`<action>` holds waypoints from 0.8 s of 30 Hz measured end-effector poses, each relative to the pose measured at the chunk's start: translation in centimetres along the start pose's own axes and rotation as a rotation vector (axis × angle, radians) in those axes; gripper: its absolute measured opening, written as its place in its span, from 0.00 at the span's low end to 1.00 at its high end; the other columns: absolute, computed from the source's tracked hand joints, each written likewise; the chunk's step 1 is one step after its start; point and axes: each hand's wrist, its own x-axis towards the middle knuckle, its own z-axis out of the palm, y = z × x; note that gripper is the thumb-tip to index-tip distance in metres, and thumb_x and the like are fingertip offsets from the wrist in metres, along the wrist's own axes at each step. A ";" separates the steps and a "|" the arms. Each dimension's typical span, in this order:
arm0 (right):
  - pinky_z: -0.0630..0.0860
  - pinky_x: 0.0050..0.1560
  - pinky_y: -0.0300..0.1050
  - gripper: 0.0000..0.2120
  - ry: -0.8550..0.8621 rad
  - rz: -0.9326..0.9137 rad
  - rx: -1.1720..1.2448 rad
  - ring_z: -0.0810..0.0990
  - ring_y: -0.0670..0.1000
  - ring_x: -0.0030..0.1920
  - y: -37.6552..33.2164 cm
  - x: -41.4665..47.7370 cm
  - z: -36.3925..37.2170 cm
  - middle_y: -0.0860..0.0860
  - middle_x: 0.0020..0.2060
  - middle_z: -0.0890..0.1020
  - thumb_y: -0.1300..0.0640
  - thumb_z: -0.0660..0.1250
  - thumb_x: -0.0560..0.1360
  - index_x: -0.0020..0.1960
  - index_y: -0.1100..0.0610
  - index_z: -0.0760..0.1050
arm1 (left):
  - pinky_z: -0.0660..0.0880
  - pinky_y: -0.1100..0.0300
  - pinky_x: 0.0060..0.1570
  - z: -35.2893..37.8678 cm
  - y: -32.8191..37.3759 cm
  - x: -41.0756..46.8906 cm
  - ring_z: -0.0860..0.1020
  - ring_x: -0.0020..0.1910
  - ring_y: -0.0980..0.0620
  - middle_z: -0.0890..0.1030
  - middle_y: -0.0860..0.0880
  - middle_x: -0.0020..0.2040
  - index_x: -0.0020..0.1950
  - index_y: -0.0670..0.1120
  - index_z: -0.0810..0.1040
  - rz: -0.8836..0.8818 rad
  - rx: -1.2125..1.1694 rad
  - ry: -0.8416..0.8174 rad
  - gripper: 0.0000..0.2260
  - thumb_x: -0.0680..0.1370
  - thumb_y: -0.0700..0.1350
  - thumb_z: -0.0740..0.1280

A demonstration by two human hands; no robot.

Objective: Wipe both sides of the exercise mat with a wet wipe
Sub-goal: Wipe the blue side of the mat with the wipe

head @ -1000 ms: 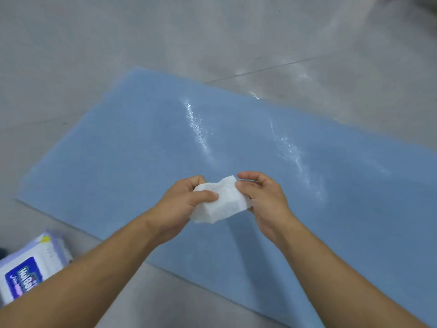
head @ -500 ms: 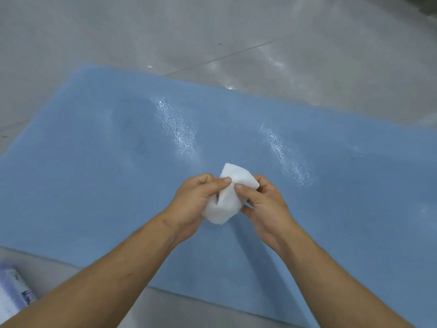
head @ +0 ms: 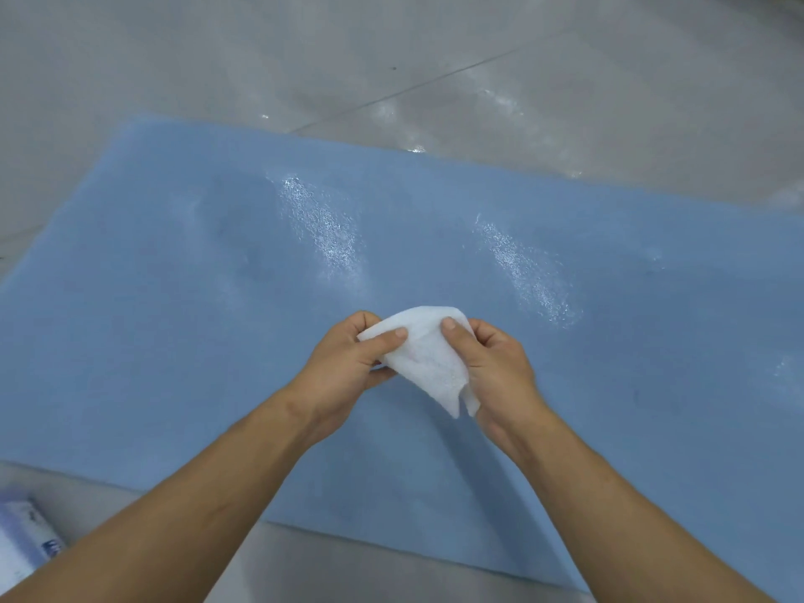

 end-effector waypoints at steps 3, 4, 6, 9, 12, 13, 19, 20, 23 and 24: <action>0.77 0.48 0.55 0.09 -0.006 -0.015 -0.005 0.81 0.54 0.42 0.0 -0.3 0.6 0.56 0.41 0.85 0.51 0.73 0.79 0.43 0.54 0.84 | 0.80 0.57 0.47 -0.1 -0.3 -0.1 0.81 0.41 0.53 0.82 0.48 0.44 0.47 0.47 0.75 0.022 -0.011 0.096 0.06 0.82 0.43 0.69; 0.76 0.47 0.55 0.11 -0.012 -0.011 -0.011 0.80 0.54 0.42 0.0 -0.4 0.9 0.55 0.40 0.84 0.50 0.73 0.79 0.41 0.53 0.84 | 0.79 0.56 0.45 -0.2 -0.5 -0.2 0.80 0.40 0.53 0.82 0.48 0.45 0.50 0.48 0.77 0.030 0.019 0.126 0.02 0.83 0.43 0.68; 0.74 0.46 0.53 0.14 -0.019 -0.006 -0.018 0.78 0.54 0.40 0.0 -0.7 1.6 0.55 0.38 0.81 0.47 0.72 0.80 0.39 0.53 0.82 | 0.78 0.56 0.44 -0.3 -0.8 -0.6 0.80 0.39 0.54 0.83 0.46 0.47 0.56 0.51 0.78 0.065 0.120 0.171 0.04 0.84 0.43 0.67; 0.71 0.44 0.53 0.16 -0.010 -0.001 0.003 0.75 0.55 0.39 -0.3 -1.0 2.6 0.57 0.36 0.76 0.45 0.73 0.79 0.39 0.55 0.79 | 0.72 0.70 0.37 -0.1 -1.2 -1.6 0.78 0.40 0.60 0.80 0.50 0.52 0.58 0.49 0.74 0.159 0.266 0.230 0.04 0.84 0.46 0.66; 0.73 0.43 0.52 0.19 -0.038 0.017 -0.015 0.76 0.55 0.39 -1.1 -1.1 3.2 0.58 0.36 0.76 0.44 0.74 0.77 0.41 0.60 0.77 | 0.71 0.75 0.47 -0.3 -2.0 -2.2 0.78 0.54 0.62 0.77 0.55 0.58 0.53 0.49 0.73 0.250 0.361 0.166 0.12 0.80 0.54 0.72; 0.75 0.44 0.53 0.21 -0.061 0.030 -0.024 0.79 0.56 0.40 -1.3 -1.1 3.4 0.60 0.37 0.78 0.44 0.74 0.77 0.42 0.62 0.78 | 0.71 0.74 0.50 -0.4 -2.1 -2.3 0.77 0.57 0.62 0.77 0.55 0.59 0.53 0.50 0.74 0.255 0.383 0.116 0.13 0.78 0.54 0.74; 0.81 0.55 0.61 0.22 -0.187 0.057 -0.099 0.86 0.62 0.48 -2.0 -1.4 5.1 0.66 0.50 0.85 0.37 0.72 0.75 0.45 0.58 0.84 | 0.77 0.66 0.44 -1.4 -1.0 -2.8 0.83 0.45 0.57 0.85 0.54 0.46 0.52 0.46 0.81 0.242 0.253 0.046 0.05 0.80 0.47 0.72; 0.81 0.55 0.61 0.20 -0.189 0.055 -0.090 0.86 0.63 0.48 -2.0 -1.4 5.3 0.65 0.48 0.86 0.39 0.72 0.76 0.44 0.57 0.84 | 0.78 0.64 0.45 -1.8 -0.9 -2.8 0.83 0.44 0.56 0.86 0.51 0.46 0.52 0.45 0.82 0.248 0.242 0.050 0.05 0.80 0.46 0.72; 0.79 0.51 0.57 0.18 -0.194 0.055 -0.075 0.84 0.61 0.45 -2.1 -1.4 5.6 0.63 0.44 0.85 0.43 0.71 0.80 0.45 0.58 0.84 | 0.77 0.60 0.46 -2.9 -0.7 -2.9 0.82 0.43 0.53 0.85 0.45 0.46 0.50 0.43 0.83 0.247 0.212 0.072 0.06 0.81 0.45 0.71; 0.78 0.50 0.56 0.18 -0.193 0.051 -0.093 0.84 0.61 0.45 -2.1 -1.4 5.7 0.63 0.43 0.85 0.43 0.71 0.80 0.45 0.58 0.84 | 0.77 0.60 0.46 -3.3 -0.7 -2.9 0.81 0.43 0.53 0.85 0.45 0.46 0.49 0.43 0.84 0.237 0.184 0.083 0.07 0.81 0.46 0.70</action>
